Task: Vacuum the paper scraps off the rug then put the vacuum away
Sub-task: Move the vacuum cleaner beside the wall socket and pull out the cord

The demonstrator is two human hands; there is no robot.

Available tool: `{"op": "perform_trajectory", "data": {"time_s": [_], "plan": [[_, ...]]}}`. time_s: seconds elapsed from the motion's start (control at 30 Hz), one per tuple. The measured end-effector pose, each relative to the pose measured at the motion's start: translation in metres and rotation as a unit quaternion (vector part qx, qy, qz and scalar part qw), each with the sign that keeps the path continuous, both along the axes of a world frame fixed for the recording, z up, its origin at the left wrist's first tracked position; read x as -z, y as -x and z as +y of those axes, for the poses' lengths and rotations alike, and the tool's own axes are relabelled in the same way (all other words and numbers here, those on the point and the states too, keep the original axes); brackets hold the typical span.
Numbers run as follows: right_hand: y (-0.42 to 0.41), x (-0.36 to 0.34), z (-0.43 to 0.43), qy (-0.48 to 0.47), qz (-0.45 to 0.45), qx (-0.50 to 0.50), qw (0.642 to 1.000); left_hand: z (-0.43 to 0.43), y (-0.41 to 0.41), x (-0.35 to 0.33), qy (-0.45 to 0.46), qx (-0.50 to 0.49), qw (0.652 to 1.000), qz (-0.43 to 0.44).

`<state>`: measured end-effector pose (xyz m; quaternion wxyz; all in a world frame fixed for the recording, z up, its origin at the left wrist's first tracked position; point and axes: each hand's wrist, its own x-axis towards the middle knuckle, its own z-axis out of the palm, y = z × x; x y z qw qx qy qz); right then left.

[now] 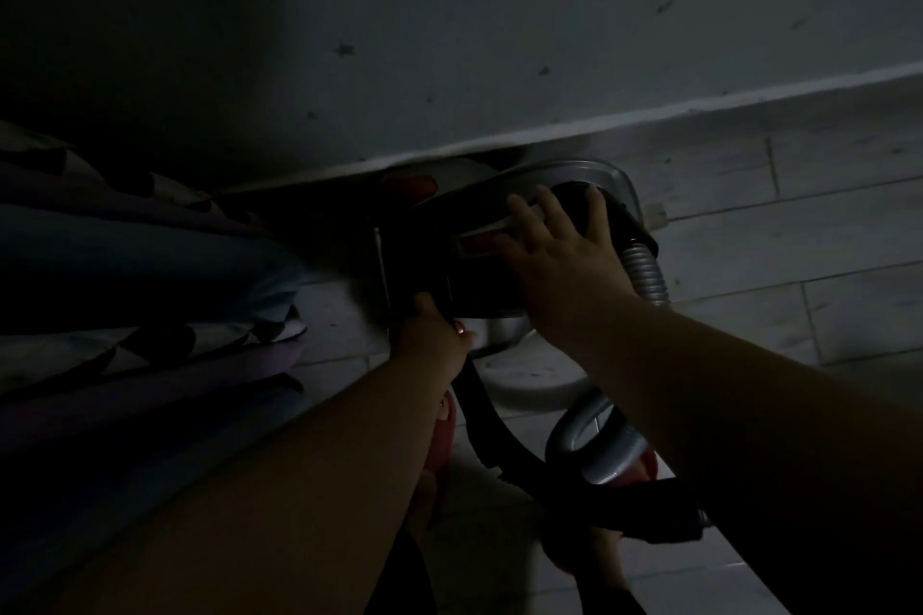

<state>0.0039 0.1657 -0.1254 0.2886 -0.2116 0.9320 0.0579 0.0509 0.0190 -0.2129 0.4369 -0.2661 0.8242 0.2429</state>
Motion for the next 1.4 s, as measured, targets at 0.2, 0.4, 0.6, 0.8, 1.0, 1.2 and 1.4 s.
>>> {"op": "perform_trajectory", "data": {"time_s": [0.2, 0.4, 0.6, 0.8, 1.0, 1.2, 1.4], "plan": [[0.002, -0.004, 0.007, -0.024, 0.016, -0.015, 0.999, 0.01, -0.004, -0.003, -0.05, -0.163, 0.985, 0.03], [0.005, -0.013, 0.017, -0.016, 0.018, 0.017, 1.0, 0.019, 0.008, -0.011, -0.082, -0.158, 0.982, 0.064], [0.01, -0.014, 0.028, -0.002, 0.023, 0.045, 0.999, 0.032, 0.014, 0.001, -0.087, -0.162, 0.981, 0.054], [0.009, -0.008, 0.029, 0.015, 0.029, 0.056, 0.998, 0.03, 0.034, 0.013, -0.086, -0.243, 0.958, 0.129], [0.011, -0.009, 0.027, 0.023, 0.009, 0.074, 0.997, 0.023, 0.033, 0.015, -0.051, -0.23, 0.962, 0.14], [0.013, -0.012, 0.028, 0.025, 0.004, 0.09, 0.996, 0.004, 0.052, -0.002, 0.105, 0.184, 0.949, 0.234], [0.015, -0.01, 0.027, 0.011, 0.002, 0.099, 0.995, 0.008, 0.089, -0.002, 0.013, 0.317, 0.939, 0.131]]}}
